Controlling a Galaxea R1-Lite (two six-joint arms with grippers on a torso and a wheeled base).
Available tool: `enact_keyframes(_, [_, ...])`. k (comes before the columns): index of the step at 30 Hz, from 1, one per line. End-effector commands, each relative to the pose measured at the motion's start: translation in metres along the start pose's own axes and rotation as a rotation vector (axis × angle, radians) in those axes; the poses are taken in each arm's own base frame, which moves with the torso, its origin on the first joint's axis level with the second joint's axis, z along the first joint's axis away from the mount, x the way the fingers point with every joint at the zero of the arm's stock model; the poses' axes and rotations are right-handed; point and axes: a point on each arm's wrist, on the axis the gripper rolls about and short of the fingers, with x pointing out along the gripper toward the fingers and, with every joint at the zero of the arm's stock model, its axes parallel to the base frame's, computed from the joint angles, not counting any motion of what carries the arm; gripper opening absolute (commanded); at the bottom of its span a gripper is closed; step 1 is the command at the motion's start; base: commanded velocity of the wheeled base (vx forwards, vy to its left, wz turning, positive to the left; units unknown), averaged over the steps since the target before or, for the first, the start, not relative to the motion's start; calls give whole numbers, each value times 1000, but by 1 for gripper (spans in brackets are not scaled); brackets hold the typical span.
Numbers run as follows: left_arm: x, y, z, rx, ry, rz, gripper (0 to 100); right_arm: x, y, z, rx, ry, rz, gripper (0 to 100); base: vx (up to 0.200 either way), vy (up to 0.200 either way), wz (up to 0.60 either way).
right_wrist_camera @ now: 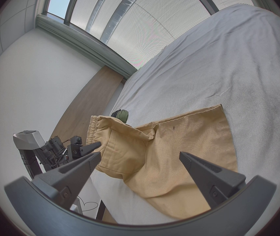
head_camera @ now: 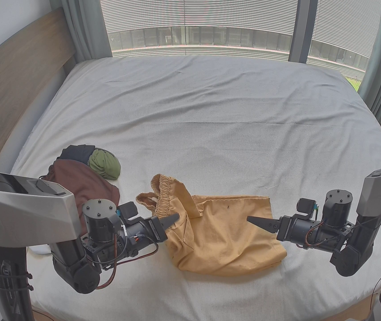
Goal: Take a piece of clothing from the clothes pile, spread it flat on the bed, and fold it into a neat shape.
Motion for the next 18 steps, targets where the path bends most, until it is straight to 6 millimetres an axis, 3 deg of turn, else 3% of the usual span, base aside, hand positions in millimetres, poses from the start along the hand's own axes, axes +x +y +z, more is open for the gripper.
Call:
enact_keyframes(1, [12, -2, -8, 5, 16, -23, 0, -1, 1, 2, -4, -9, 4, 100, 0, 0, 0])
enact_keyframes(12, [37, -18, -17, 25, 20, -103, 0, -1, 4, 10, -13, -39, 15, 100, 0, 0, 0])
enact_keyframes(18, [51, -23, -28, 32, 37, -134, 0, -3, -4, 26, -16, -103, -4, 100, 0, 0, 0])
